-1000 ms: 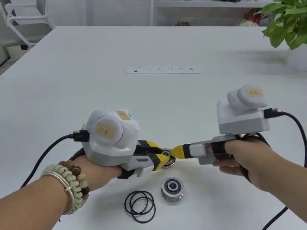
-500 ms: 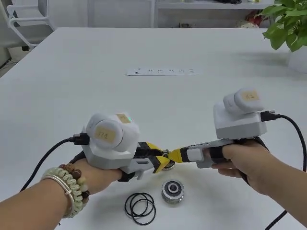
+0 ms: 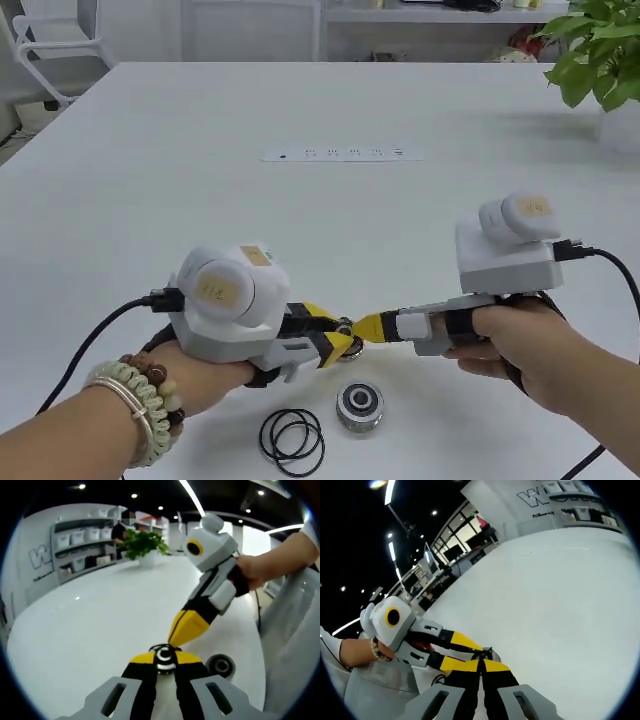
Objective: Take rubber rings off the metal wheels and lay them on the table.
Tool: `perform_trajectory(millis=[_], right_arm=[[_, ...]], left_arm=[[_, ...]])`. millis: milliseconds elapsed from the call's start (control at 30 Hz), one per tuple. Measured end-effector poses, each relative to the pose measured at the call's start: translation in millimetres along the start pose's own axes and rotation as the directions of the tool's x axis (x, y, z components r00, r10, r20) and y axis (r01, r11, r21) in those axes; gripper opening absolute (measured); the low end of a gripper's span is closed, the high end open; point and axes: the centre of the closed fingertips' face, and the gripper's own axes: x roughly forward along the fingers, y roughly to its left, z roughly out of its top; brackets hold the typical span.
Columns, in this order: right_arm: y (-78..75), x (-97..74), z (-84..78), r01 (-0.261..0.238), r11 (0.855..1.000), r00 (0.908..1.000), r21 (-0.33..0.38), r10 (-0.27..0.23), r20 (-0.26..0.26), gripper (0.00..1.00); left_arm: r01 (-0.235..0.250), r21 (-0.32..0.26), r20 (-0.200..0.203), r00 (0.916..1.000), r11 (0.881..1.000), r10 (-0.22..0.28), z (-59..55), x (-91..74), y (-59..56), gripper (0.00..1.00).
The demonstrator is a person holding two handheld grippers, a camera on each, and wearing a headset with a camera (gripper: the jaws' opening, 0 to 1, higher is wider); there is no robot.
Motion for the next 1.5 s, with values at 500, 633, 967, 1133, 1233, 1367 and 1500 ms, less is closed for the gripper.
perform_trajectory(millis=[500, 633, 967, 1133, 1233, 1367, 1500], right_arm=[[4.1, 0.8, 2.8, -0.037, 0.999, 0.9993, 0.016, 0.037, 0.007, 0.00], [10.5, -0.4, 10.2, -0.070, 0.997, 0.9967, 0.035, 0.068, 0.044, 0.00], [1.7, -1.1, 3.1, -0.031, 0.999, 0.9994, 0.032, 0.031, 0.018, 0.00], [1.5, -2.5, 2.6, -0.017, 1.000, 0.9998, 0.021, 0.016, 0.011, 0.00], [3.0, -4.2, 6.5, -0.019, 0.999, 0.9996, 0.031, 0.018, 0.023, 0.00], [7.5, -5.5, 13.5, -0.012, 1.000, 0.9992, 0.020, 0.011, 0.037, 0.00], [15.8, -7.8, 21.4, -0.032, 0.999, 0.9977, 0.011, 0.031, 0.061, 0.00]], left_arm=[[0.005, -0.003, 0.010, 0.9999, 1.000, -0.005, -0.4, -0.6, -0.1, 0.14], [0.004, -0.004, 0.011, 0.9999, 1.000, -0.004, -0.6, -0.6, -0.1, 0.14], [0.000, -0.055, -0.028, 0.9996, 0.999, -0.001, 0.5, -0.7, -0.4, 0.14], [0.012, -0.075, -0.023, 0.9996, 0.997, -0.014, 11.0, -8.1, 1.7, 0.16], [0.014, -0.056, -0.015, 0.9998, 0.998, -0.014, 22.1, -13.8, 2.0, 0.16], [-0.011, -0.067, 0.040, 0.9991, 0.998, 0.013, 43.2, -22.4, 6.8, 0.24], [-0.018, -0.038, 0.089, 0.9958, 0.999, 0.021, 64.6, -33.9, 7.2, 0.26]])
